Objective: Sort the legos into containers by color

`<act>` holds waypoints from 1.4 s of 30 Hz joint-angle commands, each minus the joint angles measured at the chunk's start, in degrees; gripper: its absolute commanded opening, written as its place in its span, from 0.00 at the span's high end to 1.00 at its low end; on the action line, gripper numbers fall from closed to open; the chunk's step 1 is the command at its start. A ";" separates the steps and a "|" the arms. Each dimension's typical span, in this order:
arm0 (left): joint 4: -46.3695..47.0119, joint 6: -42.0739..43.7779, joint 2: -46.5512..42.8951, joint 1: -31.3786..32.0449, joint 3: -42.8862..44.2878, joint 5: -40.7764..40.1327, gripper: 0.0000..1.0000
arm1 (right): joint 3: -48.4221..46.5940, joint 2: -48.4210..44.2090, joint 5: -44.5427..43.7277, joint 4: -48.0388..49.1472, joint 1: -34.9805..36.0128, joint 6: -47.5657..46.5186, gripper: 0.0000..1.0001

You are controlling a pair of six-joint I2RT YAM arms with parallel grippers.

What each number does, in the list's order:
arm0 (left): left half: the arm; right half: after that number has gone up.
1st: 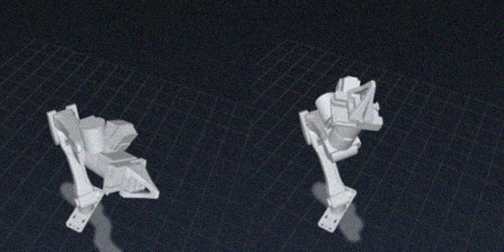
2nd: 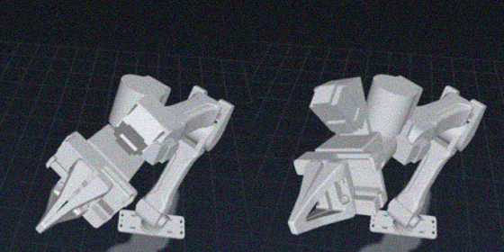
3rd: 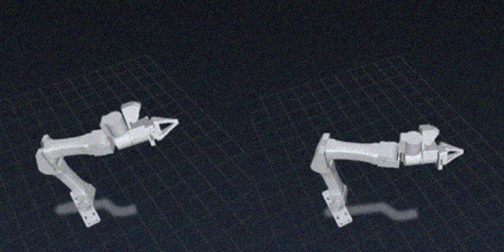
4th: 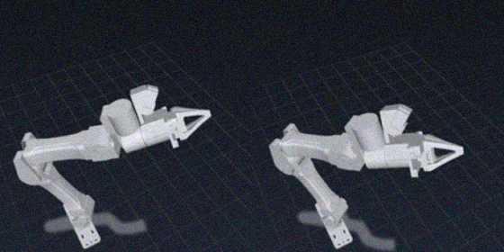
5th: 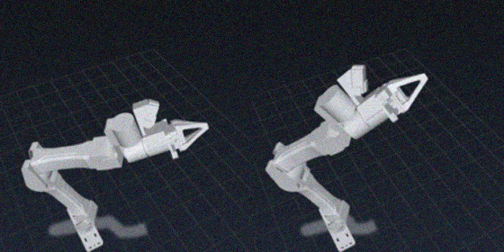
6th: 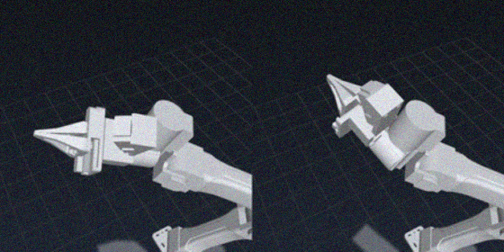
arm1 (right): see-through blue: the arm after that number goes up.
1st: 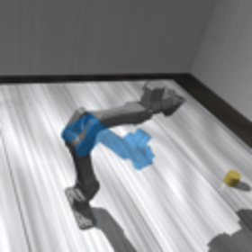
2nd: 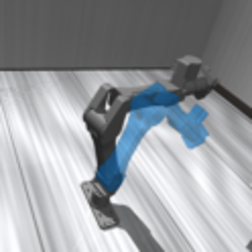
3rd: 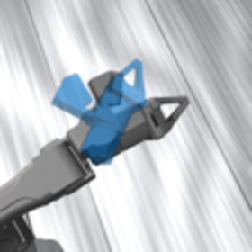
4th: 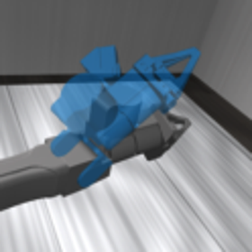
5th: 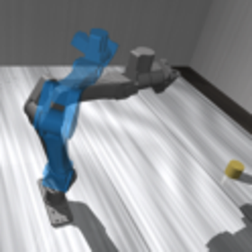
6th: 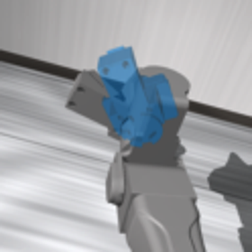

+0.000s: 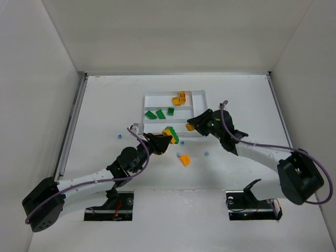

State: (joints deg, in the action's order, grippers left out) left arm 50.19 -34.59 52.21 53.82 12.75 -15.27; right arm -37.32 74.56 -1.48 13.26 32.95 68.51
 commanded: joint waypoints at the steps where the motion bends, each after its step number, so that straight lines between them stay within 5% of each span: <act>1: -1.85 -0.65 -2.89 -0.96 0.17 0.15 0.83 | -8.97 7.59 -0.45 0.99 -1.61 -6.36 0.70; 8: -7.74 -6.80 -7.02 -4.12 -2.82 0.59 0.81 | -27.16 25.43 -1.60 -4.63 -5.22 -12.87 0.70; 20: -8.80 -15.94 -10.90 -5.88 -5.28 6.73 0.80 | -52.23 40.47 -10.30 -21.33 -6.80 -23.68 0.66; 28: -4.59 -19.37 -10.46 -10.01 -6.42 12.89 0.79 | -55.05 43.56 -14.08 -24.15 -6.45 -26.23 0.65; 35: -1.25 -22.79 -7.83 -12.38 -6.69 16.14 0.79 | -55.58 43.47 -13.99 -23.28 -6.45 -27.20 0.42; 42: 0.69 -25.18 -6.07 -14.23 -6.25 18.43 0.79 | -50.59 37.43 -12.59 -20.48 -6.45 -27.82 0.38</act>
State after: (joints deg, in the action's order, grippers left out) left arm 45.28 -57.76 45.98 40.45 6.31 1.06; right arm -89.56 118.52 -14.11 -10.15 25.96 41.78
